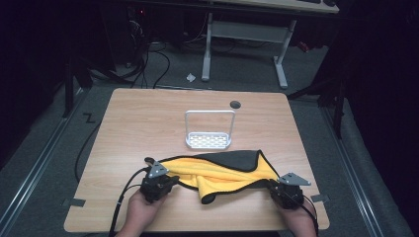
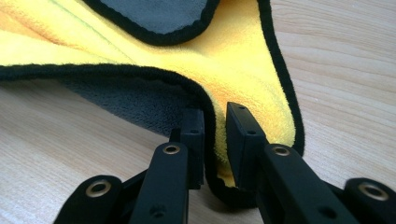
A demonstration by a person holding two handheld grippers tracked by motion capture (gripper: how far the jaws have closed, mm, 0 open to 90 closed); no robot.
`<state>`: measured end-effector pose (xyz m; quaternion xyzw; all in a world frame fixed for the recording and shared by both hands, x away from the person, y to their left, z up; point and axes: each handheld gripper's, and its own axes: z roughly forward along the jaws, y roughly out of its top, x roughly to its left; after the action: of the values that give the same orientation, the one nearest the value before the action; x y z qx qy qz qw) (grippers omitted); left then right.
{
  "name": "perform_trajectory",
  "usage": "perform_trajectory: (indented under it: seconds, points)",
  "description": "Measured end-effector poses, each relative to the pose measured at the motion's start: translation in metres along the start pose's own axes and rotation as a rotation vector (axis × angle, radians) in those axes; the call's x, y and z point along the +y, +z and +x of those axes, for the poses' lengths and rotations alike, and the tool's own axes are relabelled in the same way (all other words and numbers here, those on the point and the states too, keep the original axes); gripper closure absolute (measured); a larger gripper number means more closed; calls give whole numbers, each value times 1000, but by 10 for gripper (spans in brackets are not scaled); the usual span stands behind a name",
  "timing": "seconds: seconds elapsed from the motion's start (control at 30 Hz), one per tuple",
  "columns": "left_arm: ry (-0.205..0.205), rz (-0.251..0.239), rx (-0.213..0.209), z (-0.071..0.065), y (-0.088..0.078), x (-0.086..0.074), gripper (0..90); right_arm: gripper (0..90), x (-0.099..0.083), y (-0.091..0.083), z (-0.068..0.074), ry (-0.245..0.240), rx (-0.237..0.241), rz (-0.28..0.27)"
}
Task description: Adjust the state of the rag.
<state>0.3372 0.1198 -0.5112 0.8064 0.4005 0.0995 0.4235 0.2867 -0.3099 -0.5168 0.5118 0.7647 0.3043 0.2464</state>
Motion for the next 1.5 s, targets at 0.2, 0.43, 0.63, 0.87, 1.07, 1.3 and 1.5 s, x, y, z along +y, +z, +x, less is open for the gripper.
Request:
perform_trajectory:
  seconds: [0.2, 0.43, 0.63, 0.87, 1.07, 1.3, 1.5]
  points:
    - [-9, -31, -44, -9, 4, 0, 900, 777, 0, 1, 0, 4, 1, 0]
    - [11, 33, -110, -39, 49, 11, 588, 770, 0, 2, 1, 3, -4, 6]
    - [78, 42, -2, -50, 53, 5, 845, 768, -1, 2, 0, 1, 2, 9]
    - [76, 61, 11, -30, 35, 2, 886, 770, -1, 3, -1, -4, -1, 16]
    - [5, 19, 23, 4, 3, 1, 886, 762, -1, 5, -1, -7, 11, 15]
    - [-66, -44, 8, 13, -9, -9, 847, 671, 0, 1, 6, 5, 26, 10]
    - [-61, -26, 24, 16, 1, -9, 865, 611, -1, -13, 2, 53, 44, -37]
